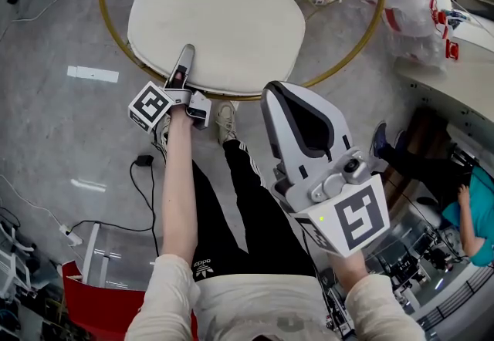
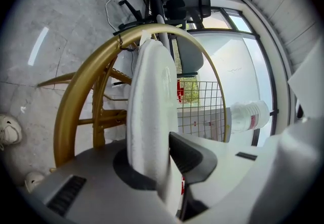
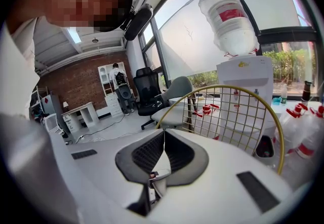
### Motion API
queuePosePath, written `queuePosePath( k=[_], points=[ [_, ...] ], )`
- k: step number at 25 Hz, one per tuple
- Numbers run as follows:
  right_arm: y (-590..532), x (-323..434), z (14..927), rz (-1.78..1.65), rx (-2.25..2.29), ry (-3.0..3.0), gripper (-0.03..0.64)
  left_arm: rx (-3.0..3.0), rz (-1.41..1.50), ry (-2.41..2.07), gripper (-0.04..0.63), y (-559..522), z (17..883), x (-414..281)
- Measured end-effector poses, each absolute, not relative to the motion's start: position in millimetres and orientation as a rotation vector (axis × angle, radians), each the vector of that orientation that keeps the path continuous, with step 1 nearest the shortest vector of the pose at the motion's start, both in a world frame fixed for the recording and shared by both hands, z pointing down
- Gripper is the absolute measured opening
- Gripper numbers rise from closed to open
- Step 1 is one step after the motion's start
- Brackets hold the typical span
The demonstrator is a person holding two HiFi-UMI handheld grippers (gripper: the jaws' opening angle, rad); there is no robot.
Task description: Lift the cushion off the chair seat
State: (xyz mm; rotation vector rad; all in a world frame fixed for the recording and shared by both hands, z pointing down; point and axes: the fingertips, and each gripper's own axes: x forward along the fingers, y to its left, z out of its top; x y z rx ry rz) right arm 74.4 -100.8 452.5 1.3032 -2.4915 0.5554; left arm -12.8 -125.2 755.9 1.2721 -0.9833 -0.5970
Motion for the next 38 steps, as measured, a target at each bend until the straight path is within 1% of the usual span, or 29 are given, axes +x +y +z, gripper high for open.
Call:
queuePosePath(
  k=[7, 14, 19, 23, 28, 33, 38],
  points=[
    [-103, 73, 445, 0.558, 1.304, -2.509, 0.018, 1.289, -0.639, -0.963, 0.063, -126, 741, -12],
    [-106, 71, 436, 0.576, 1.309, -2.531, 0.017, 1.275, -0.757, -0.884, 0.052, -134, 705, -6],
    [-110, 64, 416, 0.56, 1.311, -2.567, 0.017, 1.352, -0.709, -0.902, 0.048, -140, 678, -9],
    [-117, 60, 375, 0.498, 1.325, -2.609, 0.017, 1.408, -0.665, -0.933, 0.046, -140, 647, -18],
    [-130, 70, 306, 0.447, 1.441, -2.655, 0.017, 1.423, -0.683, -0.916, 0.044, -152, 570, -23],
    [-136, 86, 220, 0.274, 1.593, -2.681, 0.017, 1.552, -0.731, -0.935, 0.044, -179, 453, -34],
    [-138, 101, 122, 0.085, 1.751, -2.752, 0.017, 1.747, -0.802, -0.923, 0.043, -211, 310, -41]
  ],
)
